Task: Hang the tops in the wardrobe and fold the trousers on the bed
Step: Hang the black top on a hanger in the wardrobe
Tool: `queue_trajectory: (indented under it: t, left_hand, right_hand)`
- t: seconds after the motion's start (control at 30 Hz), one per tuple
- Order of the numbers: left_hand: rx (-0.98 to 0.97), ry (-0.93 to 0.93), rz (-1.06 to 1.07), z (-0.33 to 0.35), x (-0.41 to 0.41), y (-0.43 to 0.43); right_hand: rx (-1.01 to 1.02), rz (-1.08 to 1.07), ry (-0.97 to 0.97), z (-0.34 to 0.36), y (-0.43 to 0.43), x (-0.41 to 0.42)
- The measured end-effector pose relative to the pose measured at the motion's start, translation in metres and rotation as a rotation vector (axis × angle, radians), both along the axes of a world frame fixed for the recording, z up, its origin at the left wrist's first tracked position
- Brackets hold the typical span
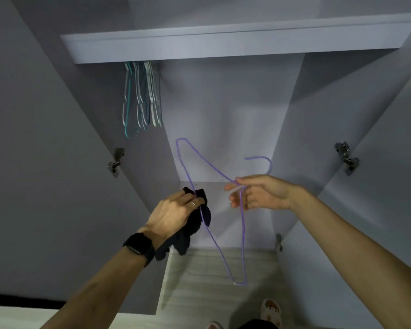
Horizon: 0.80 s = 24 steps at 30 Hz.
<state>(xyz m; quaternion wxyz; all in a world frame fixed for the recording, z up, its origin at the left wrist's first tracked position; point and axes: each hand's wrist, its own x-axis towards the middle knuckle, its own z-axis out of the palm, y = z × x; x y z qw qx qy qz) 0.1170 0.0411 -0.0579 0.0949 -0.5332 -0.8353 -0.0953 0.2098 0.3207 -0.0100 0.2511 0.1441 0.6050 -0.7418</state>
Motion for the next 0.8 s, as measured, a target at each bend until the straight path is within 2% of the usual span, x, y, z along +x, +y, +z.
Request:
queue_trajectory:
  t: [0.07,0.13,0.3,0.37,0.43,0.5,0.6,0.7,0.8]
  left_hand:
    - [-0.041,0.025,-0.046,0.001,0.007,0.007]
    - [-0.036,-0.111,0.042,0.002,0.008,0.012]
    - [0.248,-0.595,0.343,0.009,-0.002,0.004]
    - [0.314,-0.702,0.403,0.014,-0.008,0.004]
    - [0.322,-0.723,0.395,0.017,-0.011,0.008]
    - [0.310,-0.699,0.343,0.021,-0.011,0.017]
    - [0.281,-0.662,0.300,0.023,-0.011,0.029]
    - [0.293,-0.678,0.327,0.023,-0.017,0.028]
    - [0.381,-0.732,0.430,0.019,-0.029,0.007]
  right_hand:
    - [-0.114,-0.158,-0.020,0.006,-0.013,-0.020]
    - [-0.101,-0.287,-0.039,0.009,-0.025,-0.035]
    - [0.249,-0.660,0.122,-0.005,-0.041,-0.035]
    - [0.418,-0.742,0.209,-0.016,-0.047,-0.024]
    - [0.534,-0.655,0.284,-0.026,-0.062,-0.016]
    - [0.613,-0.461,0.289,-0.030,-0.078,-0.016]
    - [0.638,-0.294,0.314,-0.031,-0.085,-0.025]
    - [0.576,-0.286,0.349,-0.035,-0.072,-0.030]
    - [0.652,-0.398,0.374,-0.037,-0.049,-0.029]
